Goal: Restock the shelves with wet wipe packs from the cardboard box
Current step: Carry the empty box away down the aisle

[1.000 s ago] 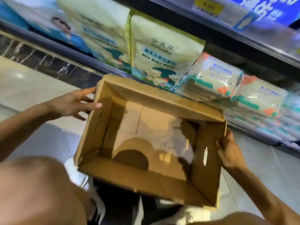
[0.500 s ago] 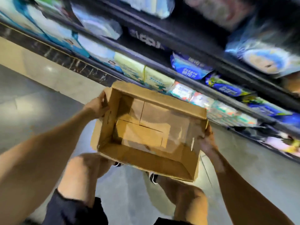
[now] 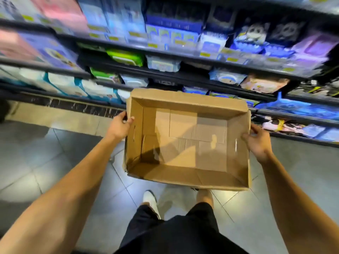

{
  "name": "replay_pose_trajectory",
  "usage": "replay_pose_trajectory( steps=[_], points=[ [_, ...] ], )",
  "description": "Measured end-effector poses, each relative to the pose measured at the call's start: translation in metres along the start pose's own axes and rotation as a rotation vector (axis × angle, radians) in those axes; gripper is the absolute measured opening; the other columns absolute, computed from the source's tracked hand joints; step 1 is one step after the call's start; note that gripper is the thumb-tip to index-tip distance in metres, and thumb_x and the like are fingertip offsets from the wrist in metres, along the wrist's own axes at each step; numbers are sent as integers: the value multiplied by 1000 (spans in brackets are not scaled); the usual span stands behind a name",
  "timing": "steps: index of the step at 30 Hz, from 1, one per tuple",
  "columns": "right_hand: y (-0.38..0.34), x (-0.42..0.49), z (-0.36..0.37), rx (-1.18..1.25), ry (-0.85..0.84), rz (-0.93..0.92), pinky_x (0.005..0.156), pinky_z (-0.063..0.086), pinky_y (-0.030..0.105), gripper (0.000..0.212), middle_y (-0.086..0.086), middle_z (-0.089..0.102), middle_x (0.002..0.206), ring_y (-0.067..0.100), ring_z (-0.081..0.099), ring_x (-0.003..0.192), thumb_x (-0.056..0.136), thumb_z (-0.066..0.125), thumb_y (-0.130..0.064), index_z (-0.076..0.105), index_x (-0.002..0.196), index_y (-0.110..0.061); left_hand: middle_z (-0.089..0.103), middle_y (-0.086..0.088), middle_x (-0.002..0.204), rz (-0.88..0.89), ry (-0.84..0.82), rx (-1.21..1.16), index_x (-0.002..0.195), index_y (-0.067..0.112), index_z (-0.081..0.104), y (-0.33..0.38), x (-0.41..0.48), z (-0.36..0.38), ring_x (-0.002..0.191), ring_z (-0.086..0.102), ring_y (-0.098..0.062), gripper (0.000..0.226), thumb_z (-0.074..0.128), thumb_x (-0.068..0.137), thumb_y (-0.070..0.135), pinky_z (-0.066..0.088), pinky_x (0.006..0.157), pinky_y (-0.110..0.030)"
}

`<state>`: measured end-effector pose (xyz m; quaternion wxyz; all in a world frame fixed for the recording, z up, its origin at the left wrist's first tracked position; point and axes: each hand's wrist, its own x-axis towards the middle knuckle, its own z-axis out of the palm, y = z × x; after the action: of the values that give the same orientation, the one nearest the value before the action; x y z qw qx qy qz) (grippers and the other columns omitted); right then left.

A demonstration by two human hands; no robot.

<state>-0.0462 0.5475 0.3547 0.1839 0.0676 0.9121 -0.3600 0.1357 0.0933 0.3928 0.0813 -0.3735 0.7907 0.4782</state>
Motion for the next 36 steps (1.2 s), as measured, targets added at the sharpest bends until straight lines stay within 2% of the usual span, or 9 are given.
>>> replay_pose_trajectory(
  steps=[4,8,10,13,18,23,28,31,36],
  points=[
    [-38,-83,-35,78,53,38,89,59,49,37,-2,75,104,21,71,92,77,67,-16,70,108,-34,63,-7,132,58,-13,46,146,11,47,23,-44,-28,114,62,-22,49,48,104,35,48,89,-32],
    [-43,-145,-68,239,-71,117,94,57,46,43,5,73,104,23,67,97,79,65,17,69,109,-14,65,-9,130,80,-8,80,143,12,51,47,-90,-39,116,63,-27,49,50,103,39,47,92,-35],
    [-30,-170,-84,260,-90,130,80,59,29,50,8,74,104,14,67,85,79,63,20,69,120,-8,66,-11,128,81,-11,85,142,11,52,56,-109,-38,116,64,-30,49,50,103,40,49,95,-40],
    [-9,-208,-100,317,-53,149,49,45,12,44,8,74,97,5,60,64,81,61,14,72,112,-14,66,-16,126,109,9,130,139,8,52,73,-142,-22,116,62,-35,46,45,105,38,47,88,-39],
    [41,-244,-122,495,123,237,74,55,36,29,3,78,88,24,69,79,84,63,2,76,101,-17,60,-19,131,169,142,178,143,10,48,107,-187,25,121,55,-39,47,34,108,39,43,93,-45],
    [81,-262,-155,463,244,190,85,55,40,28,4,76,103,24,70,93,91,64,-10,72,115,-19,63,-21,123,313,176,353,142,16,49,130,-209,60,114,58,-45,52,29,106,48,44,84,-48],
    [108,-286,-186,395,357,91,77,54,30,18,-1,71,106,13,67,95,105,55,-29,65,119,-25,67,-21,118,484,204,406,136,23,51,164,-224,103,106,60,-46,51,22,106,53,47,88,-57],
    [124,-298,-202,428,425,174,82,53,39,16,-4,69,101,19,65,93,106,52,-34,65,112,-28,66,-24,119,541,150,493,138,21,51,191,-220,127,107,58,-50,52,23,106,51,45,88,-58],
    [151,-304,-228,432,633,327,68,42,39,27,1,59,77,19,50,71,106,50,-39,65,96,-18,66,-25,119,616,-46,602,133,21,55,240,-207,168,109,57,-50,48,27,106,49,39,82,-51]
  ],
)
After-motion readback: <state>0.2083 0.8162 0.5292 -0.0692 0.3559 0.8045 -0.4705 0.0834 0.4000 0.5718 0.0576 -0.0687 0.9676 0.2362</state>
